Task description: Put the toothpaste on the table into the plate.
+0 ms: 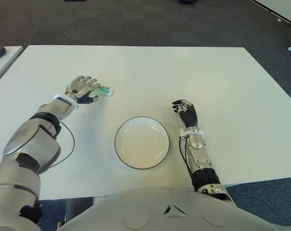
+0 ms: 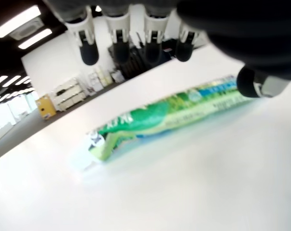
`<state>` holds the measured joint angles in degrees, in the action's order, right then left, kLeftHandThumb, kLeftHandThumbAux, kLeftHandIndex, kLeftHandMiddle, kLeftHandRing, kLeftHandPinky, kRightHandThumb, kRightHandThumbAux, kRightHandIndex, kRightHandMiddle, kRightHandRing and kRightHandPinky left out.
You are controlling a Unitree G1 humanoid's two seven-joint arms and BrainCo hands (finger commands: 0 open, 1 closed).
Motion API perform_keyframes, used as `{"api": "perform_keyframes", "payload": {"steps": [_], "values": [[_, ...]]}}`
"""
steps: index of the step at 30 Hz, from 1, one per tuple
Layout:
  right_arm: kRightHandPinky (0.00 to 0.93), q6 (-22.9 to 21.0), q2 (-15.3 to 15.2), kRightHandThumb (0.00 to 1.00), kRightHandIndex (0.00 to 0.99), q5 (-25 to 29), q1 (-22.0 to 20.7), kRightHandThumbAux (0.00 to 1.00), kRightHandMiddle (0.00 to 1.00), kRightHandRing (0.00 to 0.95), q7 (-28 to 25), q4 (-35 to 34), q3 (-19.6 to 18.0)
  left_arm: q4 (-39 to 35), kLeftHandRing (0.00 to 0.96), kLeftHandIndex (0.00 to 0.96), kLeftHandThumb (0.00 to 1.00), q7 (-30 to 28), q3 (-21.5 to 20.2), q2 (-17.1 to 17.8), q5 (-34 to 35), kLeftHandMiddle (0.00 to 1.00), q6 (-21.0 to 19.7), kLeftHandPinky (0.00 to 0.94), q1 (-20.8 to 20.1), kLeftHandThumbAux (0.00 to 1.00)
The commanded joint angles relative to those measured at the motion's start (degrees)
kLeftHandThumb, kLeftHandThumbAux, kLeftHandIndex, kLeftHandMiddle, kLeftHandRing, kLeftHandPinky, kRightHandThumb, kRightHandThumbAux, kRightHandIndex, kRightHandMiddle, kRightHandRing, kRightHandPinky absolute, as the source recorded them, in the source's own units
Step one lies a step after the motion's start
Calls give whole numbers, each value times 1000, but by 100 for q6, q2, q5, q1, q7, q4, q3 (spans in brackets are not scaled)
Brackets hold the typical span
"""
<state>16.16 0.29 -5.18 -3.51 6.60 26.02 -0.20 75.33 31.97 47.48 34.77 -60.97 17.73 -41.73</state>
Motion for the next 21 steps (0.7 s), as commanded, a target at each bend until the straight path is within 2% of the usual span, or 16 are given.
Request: {"api": "perform_keyframes", "payload": {"steps": [1,7,14,21], "values": [[426,3,36,709,419,12,30,732,421,413,40,-39,-6,57,0,0,507,-273,434,105,-395,0,234,0,-195,181],[429,-3,51,709,419,13,55,732,420,413,53,-72,-3,112,0,0,487,-569,770,128,-623,0,353,0,-286,185],[425,37,63,709,420,38,87,732,420,411,27,-113,-13,196,0,0,479,-559,1020,110,-746,0,370,0,-275,192],[432,14,65,709,420,28,132,732,420,414,39,-173,-22,317,0,0,480,-807,1247,65,-836,0,232,0,-226,203]]}}
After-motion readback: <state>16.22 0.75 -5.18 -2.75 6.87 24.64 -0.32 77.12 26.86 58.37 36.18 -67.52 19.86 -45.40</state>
